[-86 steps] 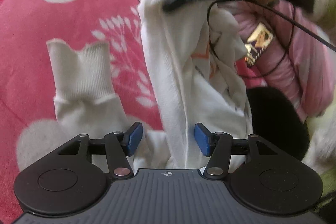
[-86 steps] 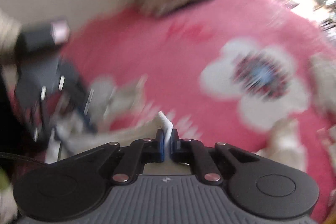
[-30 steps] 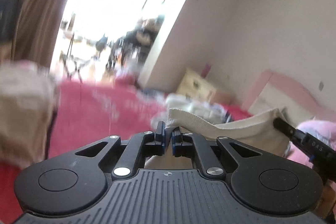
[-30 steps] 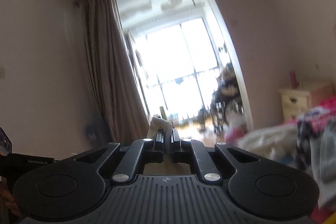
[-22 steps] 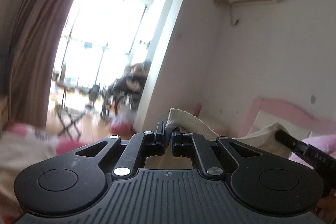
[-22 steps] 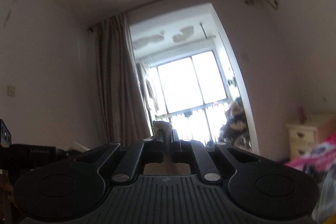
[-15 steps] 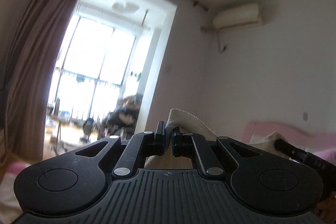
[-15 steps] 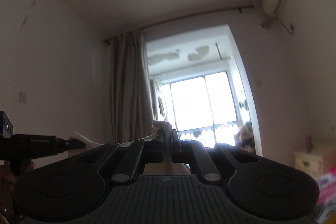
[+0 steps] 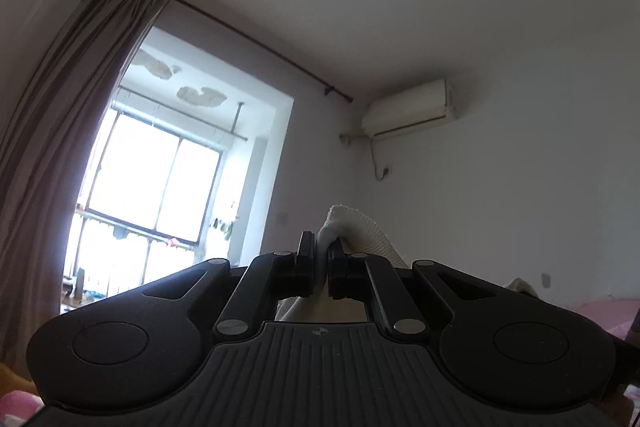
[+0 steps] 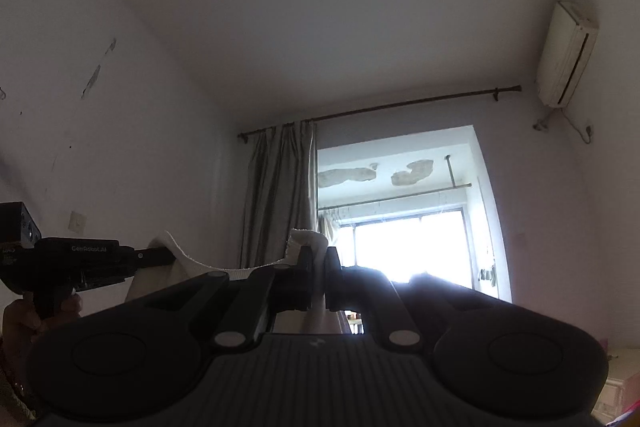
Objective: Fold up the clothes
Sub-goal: 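Raise both grippers high, holding the sweatshirt up to hang it open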
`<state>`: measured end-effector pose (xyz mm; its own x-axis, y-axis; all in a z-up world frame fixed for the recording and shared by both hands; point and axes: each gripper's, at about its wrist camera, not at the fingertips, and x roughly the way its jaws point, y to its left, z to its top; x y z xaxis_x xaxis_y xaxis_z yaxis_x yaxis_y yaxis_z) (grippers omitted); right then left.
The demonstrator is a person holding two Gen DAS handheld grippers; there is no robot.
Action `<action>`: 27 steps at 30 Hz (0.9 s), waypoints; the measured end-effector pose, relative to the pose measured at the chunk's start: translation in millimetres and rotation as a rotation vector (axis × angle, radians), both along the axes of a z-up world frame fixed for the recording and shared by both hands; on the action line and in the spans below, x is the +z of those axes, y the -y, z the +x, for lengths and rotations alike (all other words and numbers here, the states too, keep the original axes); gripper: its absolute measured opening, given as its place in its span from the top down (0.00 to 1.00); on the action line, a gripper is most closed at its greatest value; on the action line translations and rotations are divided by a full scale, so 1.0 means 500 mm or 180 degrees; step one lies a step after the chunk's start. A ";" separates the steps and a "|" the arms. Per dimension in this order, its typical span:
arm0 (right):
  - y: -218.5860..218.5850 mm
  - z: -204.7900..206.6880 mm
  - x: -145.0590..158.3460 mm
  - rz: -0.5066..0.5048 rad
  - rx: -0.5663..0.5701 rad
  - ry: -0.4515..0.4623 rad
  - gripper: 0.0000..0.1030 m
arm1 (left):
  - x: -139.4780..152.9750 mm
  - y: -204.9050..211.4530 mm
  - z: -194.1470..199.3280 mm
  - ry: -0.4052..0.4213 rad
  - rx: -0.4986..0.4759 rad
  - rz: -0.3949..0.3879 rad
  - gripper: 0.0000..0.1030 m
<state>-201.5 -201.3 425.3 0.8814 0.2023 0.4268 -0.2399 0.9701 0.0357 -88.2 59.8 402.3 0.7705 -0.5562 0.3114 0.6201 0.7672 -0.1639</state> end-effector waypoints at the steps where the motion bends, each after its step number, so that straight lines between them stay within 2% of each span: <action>1: 0.005 0.005 -0.006 0.0005 -0.0015 -0.0013 0.94 | -0.007 0.002 0.000 -0.0008 -0.0009 -0.0009 0.96; 5: 0.020 0.033 -0.043 0.0039 -0.0060 -0.0144 0.94 | -0.067 0.009 0.023 -0.0172 -0.0035 -0.0030 0.96; 9: 0.027 0.089 -0.124 0.0026 -0.0189 -0.0415 0.94 | -0.167 0.018 0.080 -0.0516 -0.0001 0.0003 0.96; 13: 0.045 0.191 -0.226 0.0114 -0.0297 -0.0813 0.94 | -0.292 0.031 0.147 -0.0867 0.0088 0.0106 0.96; 17: 0.069 0.318 -0.312 0.0244 -0.0322 -0.1169 0.94 | -0.398 0.060 0.234 -0.1081 0.0284 0.0357 0.96; 22: 0.091 0.507 -0.383 0.0285 -0.0365 -0.1511 0.94 | -0.452 0.073 0.392 -0.1369 0.0479 0.0360 0.96; 27: 0.106 0.667 -0.493 0.0315 -0.0423 -0.1845 0.94 | -0.492 0.084 0.526 -0.1538 0.0714 0.0434 0.96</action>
<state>132.0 -254.2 178.9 0.9911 0.0585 -0.1197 -0.0315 0.9759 0.2160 174.7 17.8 156.2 0.9123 -0.3724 -0.1706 0.3177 0.9062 -0.2792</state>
